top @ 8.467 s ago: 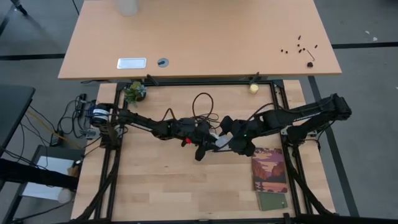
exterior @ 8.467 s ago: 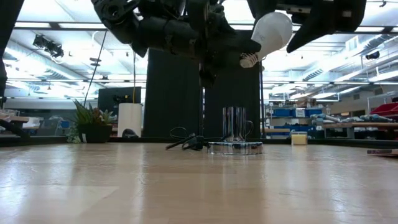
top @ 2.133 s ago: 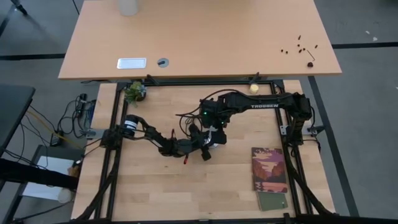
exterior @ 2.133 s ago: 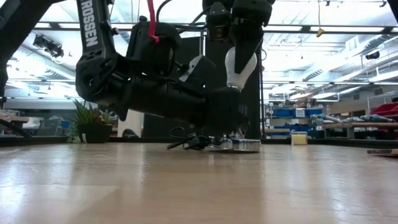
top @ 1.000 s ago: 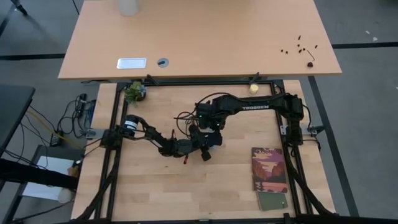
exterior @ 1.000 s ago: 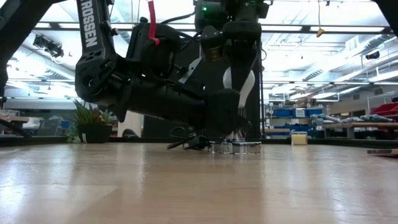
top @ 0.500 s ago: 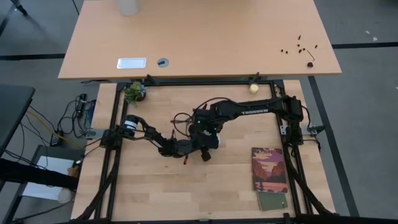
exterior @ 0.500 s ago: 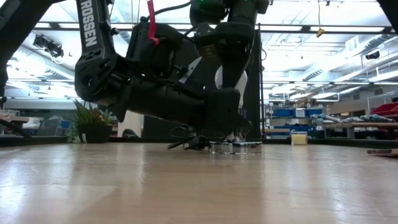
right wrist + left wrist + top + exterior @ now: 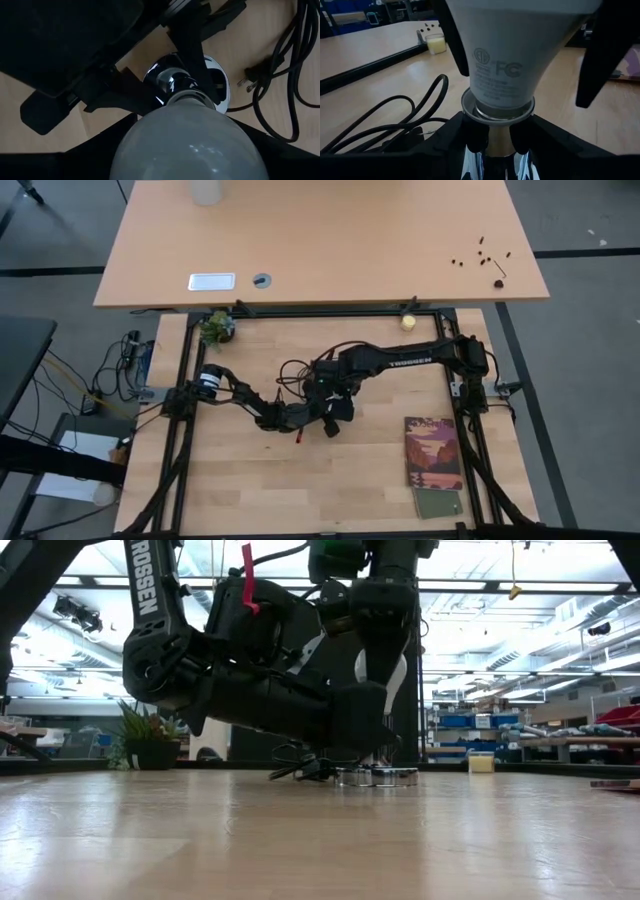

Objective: Screw lightbulb
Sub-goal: Insert the white lightbulb into the silver lamp

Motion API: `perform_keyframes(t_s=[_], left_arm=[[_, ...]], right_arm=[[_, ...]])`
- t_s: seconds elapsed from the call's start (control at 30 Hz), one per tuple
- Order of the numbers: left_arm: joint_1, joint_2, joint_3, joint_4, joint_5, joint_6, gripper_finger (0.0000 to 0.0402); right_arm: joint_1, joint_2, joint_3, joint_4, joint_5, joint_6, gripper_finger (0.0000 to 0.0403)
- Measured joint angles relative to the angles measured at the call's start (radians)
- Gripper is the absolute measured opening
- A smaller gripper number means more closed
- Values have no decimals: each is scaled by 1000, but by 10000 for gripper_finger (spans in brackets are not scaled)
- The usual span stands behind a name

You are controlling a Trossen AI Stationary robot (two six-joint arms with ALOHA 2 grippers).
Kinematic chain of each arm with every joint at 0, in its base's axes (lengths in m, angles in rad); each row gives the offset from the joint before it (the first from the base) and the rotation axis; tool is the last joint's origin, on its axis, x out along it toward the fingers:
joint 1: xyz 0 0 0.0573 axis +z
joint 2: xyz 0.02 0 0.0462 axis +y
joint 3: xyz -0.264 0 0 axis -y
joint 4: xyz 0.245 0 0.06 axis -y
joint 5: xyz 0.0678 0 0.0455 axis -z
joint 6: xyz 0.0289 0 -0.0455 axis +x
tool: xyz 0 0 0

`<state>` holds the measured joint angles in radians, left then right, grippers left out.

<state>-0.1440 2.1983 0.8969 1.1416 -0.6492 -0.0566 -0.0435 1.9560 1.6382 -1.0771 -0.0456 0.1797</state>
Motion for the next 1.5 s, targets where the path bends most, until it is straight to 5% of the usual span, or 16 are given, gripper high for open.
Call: perform_keyframes(t_s=[0.33, 1.13, 1.5], left_arm=[[0, 0, -1, 0, -1, -1, 184], [0, 0, -2, 19, -12, -26, 184], [0, 0, -2, 15, -9, -22, 184]], right_arm=[[-25, 0, 0, 7, -33, 101, 270], [-19, 0, 0, 49, 30, 758, 270], [-17, 0, 0, 67, 51, 597, 302]])
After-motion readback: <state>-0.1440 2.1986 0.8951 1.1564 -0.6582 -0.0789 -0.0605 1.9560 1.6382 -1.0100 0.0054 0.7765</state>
